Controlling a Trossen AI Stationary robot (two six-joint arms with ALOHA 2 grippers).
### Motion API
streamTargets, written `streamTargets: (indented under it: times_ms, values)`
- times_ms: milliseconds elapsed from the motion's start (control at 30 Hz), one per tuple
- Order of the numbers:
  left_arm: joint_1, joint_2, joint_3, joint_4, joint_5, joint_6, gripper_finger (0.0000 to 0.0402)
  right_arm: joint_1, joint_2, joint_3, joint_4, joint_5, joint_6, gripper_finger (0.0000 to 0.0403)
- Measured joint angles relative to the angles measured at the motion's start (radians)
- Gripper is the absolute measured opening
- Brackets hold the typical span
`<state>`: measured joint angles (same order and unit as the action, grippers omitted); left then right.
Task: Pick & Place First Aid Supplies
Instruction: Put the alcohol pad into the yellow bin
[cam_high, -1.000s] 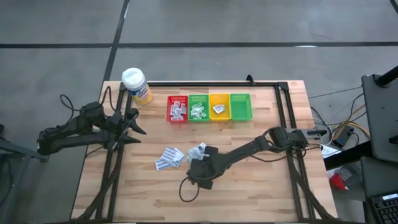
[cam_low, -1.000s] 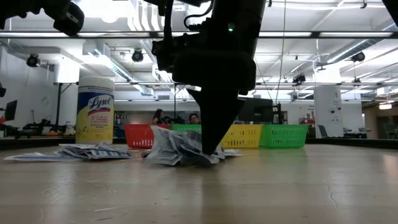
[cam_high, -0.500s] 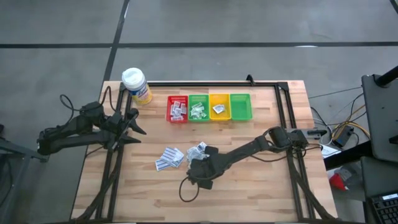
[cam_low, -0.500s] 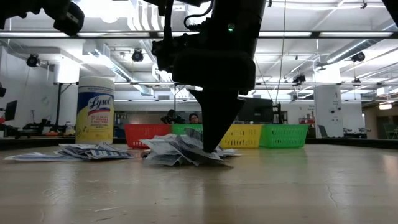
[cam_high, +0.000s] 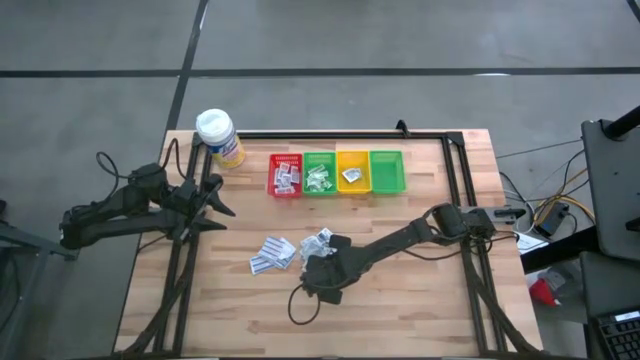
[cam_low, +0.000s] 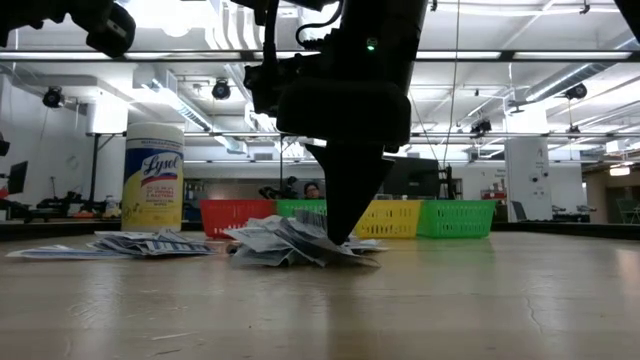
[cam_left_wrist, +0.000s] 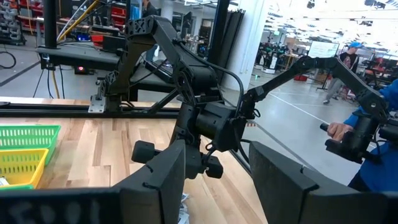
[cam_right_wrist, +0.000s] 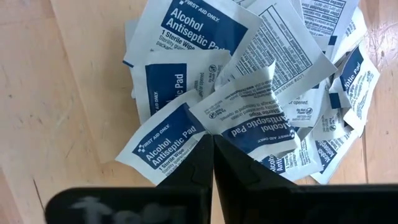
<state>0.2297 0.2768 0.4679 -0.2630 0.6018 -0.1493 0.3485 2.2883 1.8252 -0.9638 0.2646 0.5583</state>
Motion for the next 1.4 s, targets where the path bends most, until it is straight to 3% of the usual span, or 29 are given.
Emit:
streamTargets:
  times_ms: [1067,1400]
  values:
    - [0.0,0.0,-0.054,0.02,0.0,-0.005,0.0175,-0.047,-0.01,0.0,-0.016,0.053,-0.022,0.0008]
    - [0.0,0.0,-0.055,0.02,0.0,0.0,0.0175,-0.075,-0.011,0.0,-0.015,-0.007,-0.042,0.0031]
